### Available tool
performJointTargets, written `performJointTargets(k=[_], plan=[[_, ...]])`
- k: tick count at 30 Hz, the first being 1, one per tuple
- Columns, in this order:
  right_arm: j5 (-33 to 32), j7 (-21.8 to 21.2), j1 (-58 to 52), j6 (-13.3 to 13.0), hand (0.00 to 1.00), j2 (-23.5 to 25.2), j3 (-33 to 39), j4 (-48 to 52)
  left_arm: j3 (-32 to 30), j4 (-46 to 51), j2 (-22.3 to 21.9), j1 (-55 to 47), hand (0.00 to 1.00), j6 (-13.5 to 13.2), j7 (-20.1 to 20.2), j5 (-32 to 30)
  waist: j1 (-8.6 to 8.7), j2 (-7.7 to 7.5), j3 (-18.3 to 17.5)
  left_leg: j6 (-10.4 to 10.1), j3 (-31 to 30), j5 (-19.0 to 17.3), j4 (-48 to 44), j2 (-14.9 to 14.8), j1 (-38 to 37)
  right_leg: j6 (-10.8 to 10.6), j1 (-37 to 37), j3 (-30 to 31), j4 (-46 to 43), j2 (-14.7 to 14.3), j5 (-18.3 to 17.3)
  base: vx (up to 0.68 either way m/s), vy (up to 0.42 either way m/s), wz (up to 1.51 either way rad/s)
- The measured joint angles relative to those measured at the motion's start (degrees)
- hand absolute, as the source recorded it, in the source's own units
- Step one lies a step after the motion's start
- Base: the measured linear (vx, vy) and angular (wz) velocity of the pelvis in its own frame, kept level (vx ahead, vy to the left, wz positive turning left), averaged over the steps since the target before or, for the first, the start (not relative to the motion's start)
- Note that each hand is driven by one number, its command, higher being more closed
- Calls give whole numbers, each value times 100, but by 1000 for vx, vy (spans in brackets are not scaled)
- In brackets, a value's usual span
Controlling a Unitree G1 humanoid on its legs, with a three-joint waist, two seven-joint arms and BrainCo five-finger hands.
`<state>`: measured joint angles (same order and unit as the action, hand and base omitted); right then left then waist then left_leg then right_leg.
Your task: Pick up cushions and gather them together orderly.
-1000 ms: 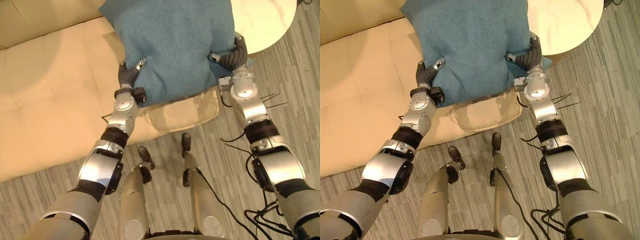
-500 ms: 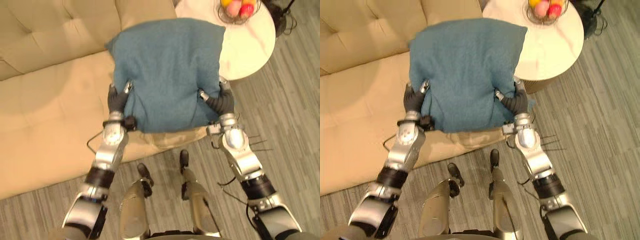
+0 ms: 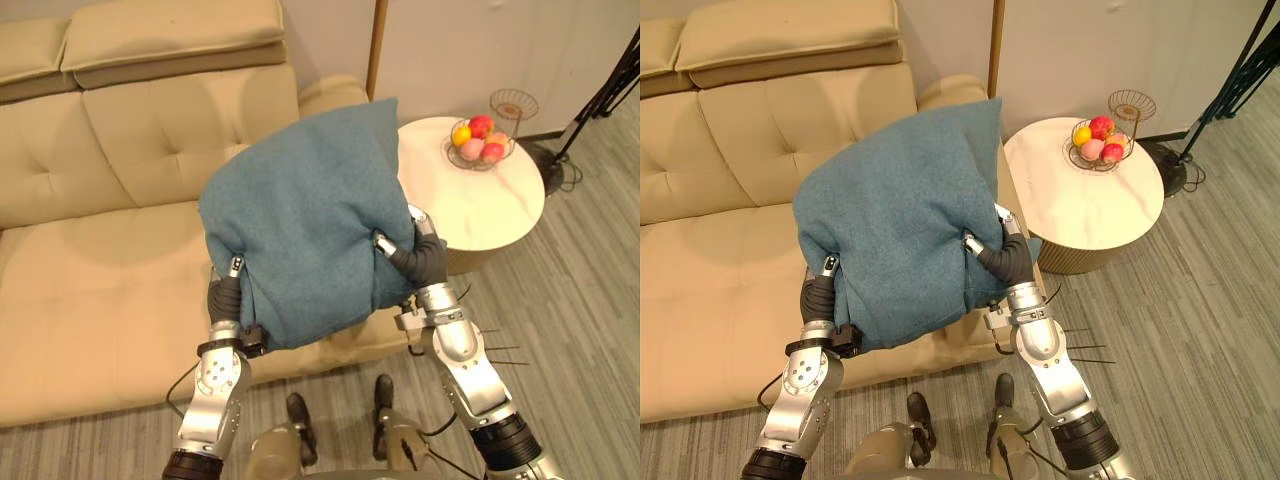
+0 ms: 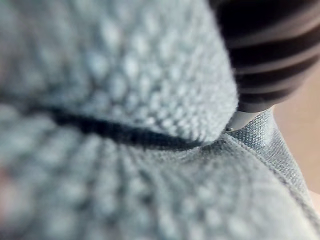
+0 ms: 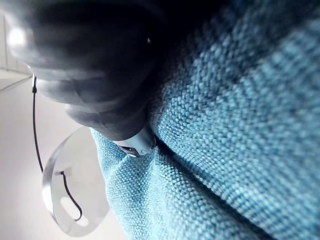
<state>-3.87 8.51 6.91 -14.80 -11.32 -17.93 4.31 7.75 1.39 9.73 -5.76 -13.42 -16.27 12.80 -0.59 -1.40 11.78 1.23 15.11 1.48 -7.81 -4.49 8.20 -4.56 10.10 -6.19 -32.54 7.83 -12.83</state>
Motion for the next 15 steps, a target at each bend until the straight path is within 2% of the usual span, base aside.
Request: performJointTargets(k=[1,2,3,4,5,6,7,8,9,10,12,13,14,15], plan=[[0,1,7,-6,100,-7,0,-22,-2,2,-4,3,100,0,1,1,-43,-15,-25,-39,-83,68,-5,17,109,52,-78,-2,270,-41,-71,-153,-177,83],[0,0,14,-26,100,-9,-1,-64,-21,3,-16,-2,100,-1,4,1,-152,31,-159,-92,-296,298,90,14,431,128,-141,-28,952,-203,-127,-164,-136,73],[-1,3,42,-27,100,-46,0,-111,-87,12,-122,-23,100,5,41,1,-206,276,-247,-233,-546,538,281,-143,746,299,-114,-295,1515,-445,181,-104,-71,71],[0,3,55,-27,100,-33,-2,-154,-132,20,-149,-50,100,5,85,1,-233,357,-249,-299,-655,662,388,-236,823,342,-122,-389,1708,-574,312,-124,-76,54],[0,3,60,-25,100,5,-8,-340,-161,19,-153,-129,100,11,121,8,-333,383,-244,-387,-746,877,604,-348,853,442,-107,-525,1837,-710,434,-200,-129,44],[4,2,60,-17,100,4,-7,-541,-156,20,-188,-254,100,23,140,13,-354,390,-244,-484,-762,944,763,-415,837,517,-112,-689,1805,-786,483,-230,-151,43],[13,2,55,6,100,-7,-7,-600,-148,20,-215,-311,100,40,162,22,-342,394,-242,-520,-630,858,800,-468,833,534,-112,-778,1777,-791,493,-218,-115,58],[34,5,7,46,100,-69,7,-620,-88,19,-267,-369,100,95,213,60,-334,386,-245,-821,-271,447,726,-542,894,600,-108,-919,1781,-726,537,-163,-40,65],[106,7,0,49,100,-140,46,-621,-45,17,-312,-419,100,112,269,64,-321,348,-234,-804,138,108,421,-562,1031,644,-78,-1043,1837,-543,571,-175,0,66],[136,6,-12,50,100,-160,89,-622,-30,12,-311,-445,100,113,310,65,-315,352,-234,-678,312,67,218,-555,1085,639,-73,-1102,1847,-447,585,-146,48,67],[178,5,-100,50,100,-166,266,-619,82,1,-359,-445,100,111,417,65,-119,378,-253,-327,822,-171,-631,-549,1114,576,-97,-1375,1917,-119,641,-146,114,87],[182,5,-117,50,100,-180,303,-609,83,-2,-390,-442,100,108,491,66,-12,434,-288,-282,968,-256,-920,-636,1049,534,-115,-1490,2011,-58,690,-115,146,73],[182,3,-133,50,100,-187,328,-589,90,-3,-396,-439,100,103,514,66,-11,475,-314,-288,1029,-254,-903,-660,933,496,-120,-1519,2086,-72,748,-35,167,44],[186,0,-194,49,100,-186,383,-537,118,-34,-401,-430,100,92,554,66,-14,582,-382,-297,951,-324,-552,-704,638,382,-125,-1582,2195,-110,850,11,203,29]])
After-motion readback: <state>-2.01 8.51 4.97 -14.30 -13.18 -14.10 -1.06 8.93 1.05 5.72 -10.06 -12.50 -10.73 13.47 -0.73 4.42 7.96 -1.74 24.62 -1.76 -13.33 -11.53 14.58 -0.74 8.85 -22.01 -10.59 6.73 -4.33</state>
